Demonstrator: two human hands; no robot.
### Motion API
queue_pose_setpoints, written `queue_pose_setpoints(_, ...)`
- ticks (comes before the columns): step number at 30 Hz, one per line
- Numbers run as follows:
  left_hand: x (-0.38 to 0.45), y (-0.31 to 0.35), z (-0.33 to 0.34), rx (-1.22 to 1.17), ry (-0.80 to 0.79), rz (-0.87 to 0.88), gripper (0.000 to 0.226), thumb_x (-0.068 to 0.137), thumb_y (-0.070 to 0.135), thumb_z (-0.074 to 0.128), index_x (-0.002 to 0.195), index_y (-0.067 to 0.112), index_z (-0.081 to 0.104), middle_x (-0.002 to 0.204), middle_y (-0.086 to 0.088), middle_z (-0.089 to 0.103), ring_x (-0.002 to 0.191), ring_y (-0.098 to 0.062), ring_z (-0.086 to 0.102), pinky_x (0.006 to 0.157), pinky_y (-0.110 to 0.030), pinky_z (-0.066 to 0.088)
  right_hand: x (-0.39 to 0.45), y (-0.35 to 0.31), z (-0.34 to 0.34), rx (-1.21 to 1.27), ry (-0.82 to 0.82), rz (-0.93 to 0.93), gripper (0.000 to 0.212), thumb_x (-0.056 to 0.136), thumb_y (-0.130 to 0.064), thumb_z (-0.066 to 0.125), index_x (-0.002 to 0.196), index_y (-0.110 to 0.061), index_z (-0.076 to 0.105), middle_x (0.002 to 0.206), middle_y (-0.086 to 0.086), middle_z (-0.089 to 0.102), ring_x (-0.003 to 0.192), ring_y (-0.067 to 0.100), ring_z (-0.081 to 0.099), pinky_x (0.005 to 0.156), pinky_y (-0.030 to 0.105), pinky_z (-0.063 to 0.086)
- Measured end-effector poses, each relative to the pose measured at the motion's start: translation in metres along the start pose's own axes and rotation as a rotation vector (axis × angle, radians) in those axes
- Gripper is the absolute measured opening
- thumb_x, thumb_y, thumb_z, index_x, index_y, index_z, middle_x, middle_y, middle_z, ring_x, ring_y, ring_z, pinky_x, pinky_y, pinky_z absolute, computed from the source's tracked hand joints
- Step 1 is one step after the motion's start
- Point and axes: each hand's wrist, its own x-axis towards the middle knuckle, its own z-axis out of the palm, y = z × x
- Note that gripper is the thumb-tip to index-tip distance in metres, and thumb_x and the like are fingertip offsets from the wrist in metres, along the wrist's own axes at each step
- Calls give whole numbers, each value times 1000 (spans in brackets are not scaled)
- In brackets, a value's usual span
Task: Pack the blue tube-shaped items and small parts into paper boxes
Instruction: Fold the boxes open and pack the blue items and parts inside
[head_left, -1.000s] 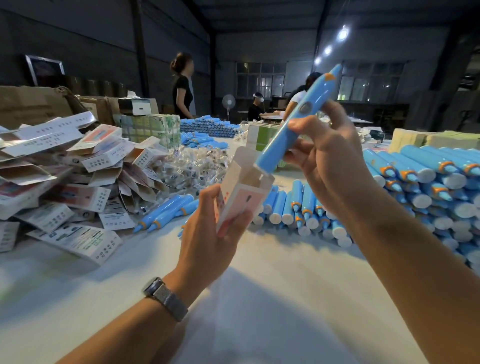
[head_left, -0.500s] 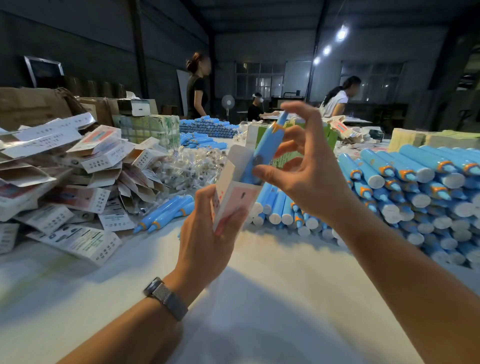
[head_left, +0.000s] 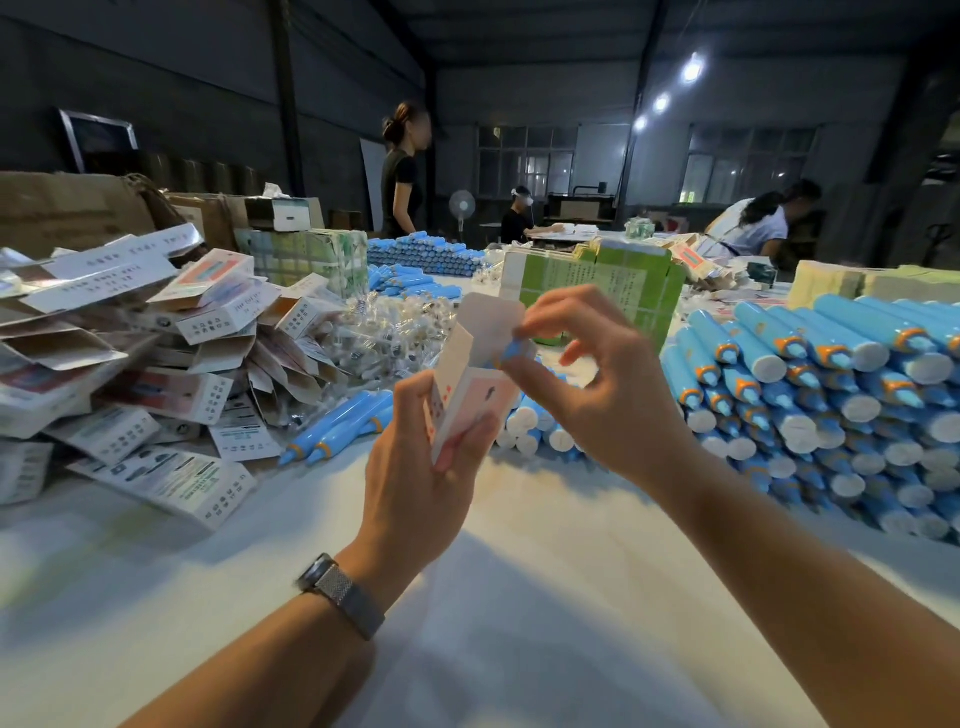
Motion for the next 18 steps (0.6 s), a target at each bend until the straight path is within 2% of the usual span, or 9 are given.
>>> queue_pose_setpoints(2,-1,-1,0,-4,5,-4,39,89,52,63,111,32,38,86,9,63,68,-19,63,55,-40,52,-5,3,5,-24,-58,-17,14,89,-19,67,91,-7,73,105,5,60,97,17,59,78,32,47)
queue_pose_setpoints(5,0,-3,0,-7,26,-3,37,88,50,63,110,34,38,89,5,63,71,-26,62,56,-45,52,-2,3,8,23,-68,0,14,91,-19,61,90,-14,74,107,3,57,96,15,60,76,27,47)
queue_pose_setpoints(8,2,-6,-3,14,83,-6,37,85,45,64,109,34,38,93,2,59,76,-30,59,59,-45,51,13,9,17,207,115,96,19,87,-22,58,83,-38,67,92,-10,61,82,7,61,66,27,51)
queue_pose_setpoints(10,5,-10,-5,29,134,-13,36,86,43,65,107,33,36,93,1,55,78,-30,55,60,-43,49,28,20,33,221,200,236,17,85,-24,58,79,-39,62,76,-16,62,71,9,59,62,25,50)
queue_pose_setpoints(12,8,-14,-6,27,172,-26,34,91,43,65,106,34,36,94,0,54,80,-31,54,62,-45,48,44,41,58,81,69,373,13,89,-18,60,88,-30,64,80,-12,66,76,15,61,69,24,52)
queue_pose_setpoints(13,10,-17,-7,24,189,-30,34,92,42,65,106,34,35,95,-2,54,81,-31,54,63,-48,49,51,51,73,-44,-90,434,11,91,-16,60,97,-22,66,90,-4,69,83,18,61,76,28,52)
queue_pose_setpoints(15,12,-23,-9,40,214,-31,34,91,38,66,105,36,35,97,-4,55,84,-32,55,68,-53,48,60,66,103,-274,-411,516,23,91,-15,59,113,-12,65,104,7,66,99,23,57,86,33,48)
queue_pose_setpoints(16,13,-26,-9,49,216,-30,35,89,36,66,105,38,35,97,-4,55,85,-32,56,70,-54,48,61,70,115,-335,-498,539,29,90,-15,58,118,-10,62,110,10,62,107,23,54,90,33,46)
queue_pose_setpoints(18,13,-30,-10,43,211,-36,37,87,37,66,105,42,33,99,-5,55,88,-33,56,73,-57,48,61,69,131,-408,-579,567,44,91,-16,59,134,-7,51,135,17,50,132,30,41,108,41,38)
